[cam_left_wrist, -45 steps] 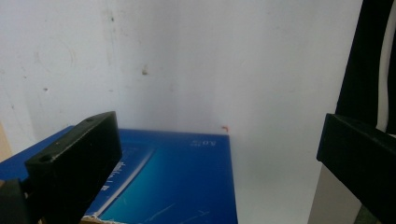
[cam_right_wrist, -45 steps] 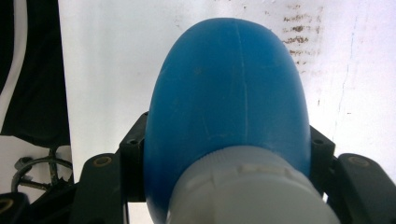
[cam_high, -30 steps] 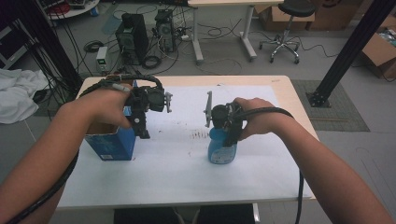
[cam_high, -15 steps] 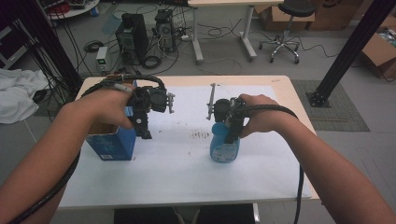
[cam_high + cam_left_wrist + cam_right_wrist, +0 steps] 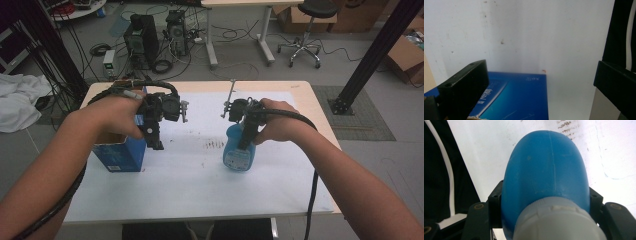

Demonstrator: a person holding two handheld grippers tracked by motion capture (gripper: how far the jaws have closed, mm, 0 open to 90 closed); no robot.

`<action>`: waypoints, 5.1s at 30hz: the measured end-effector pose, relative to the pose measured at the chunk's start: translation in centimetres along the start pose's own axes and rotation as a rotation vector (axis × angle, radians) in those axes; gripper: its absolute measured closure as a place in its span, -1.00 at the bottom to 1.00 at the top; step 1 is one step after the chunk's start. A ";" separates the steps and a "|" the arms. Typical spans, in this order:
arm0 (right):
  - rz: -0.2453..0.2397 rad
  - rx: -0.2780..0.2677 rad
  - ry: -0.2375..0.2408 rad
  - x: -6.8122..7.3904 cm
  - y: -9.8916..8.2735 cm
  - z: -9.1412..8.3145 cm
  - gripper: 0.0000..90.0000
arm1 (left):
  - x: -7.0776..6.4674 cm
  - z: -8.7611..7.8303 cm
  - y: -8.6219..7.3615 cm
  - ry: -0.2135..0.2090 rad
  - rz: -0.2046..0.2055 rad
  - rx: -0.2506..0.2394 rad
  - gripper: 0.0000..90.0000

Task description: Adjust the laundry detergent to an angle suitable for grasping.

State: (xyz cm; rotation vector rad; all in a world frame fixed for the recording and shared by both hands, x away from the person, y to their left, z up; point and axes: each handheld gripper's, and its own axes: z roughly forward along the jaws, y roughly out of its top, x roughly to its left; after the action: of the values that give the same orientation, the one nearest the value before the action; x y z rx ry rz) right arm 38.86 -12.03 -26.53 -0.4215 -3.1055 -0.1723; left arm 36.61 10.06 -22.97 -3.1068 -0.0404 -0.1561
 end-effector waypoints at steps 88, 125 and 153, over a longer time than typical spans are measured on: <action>0.302 -0.015 -0.095 -1.8 0.8 1.9 -0.29 | -0.7 0.5 -0.1 -0.011 0.006 0.005 -0.99; 0.285 -0.009 -0.110 -1.6 0.8 2.1 -0.75 | -0.7 0.7 0.2 -0.020 0.007 0.016 -1.00; 0.244 -0.009 -0.106 -1.7 1.0 0.1 -0.93 | -0.7 0.6 0.3 -0.022 0.007 0.018 -1.00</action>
State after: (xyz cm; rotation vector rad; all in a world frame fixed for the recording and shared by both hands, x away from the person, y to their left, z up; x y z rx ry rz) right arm 40.72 -11.48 -26.54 -0.8291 -3.1183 -0.1668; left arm 36.01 9.79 -23.59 -3.0902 -0.0313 -0.1214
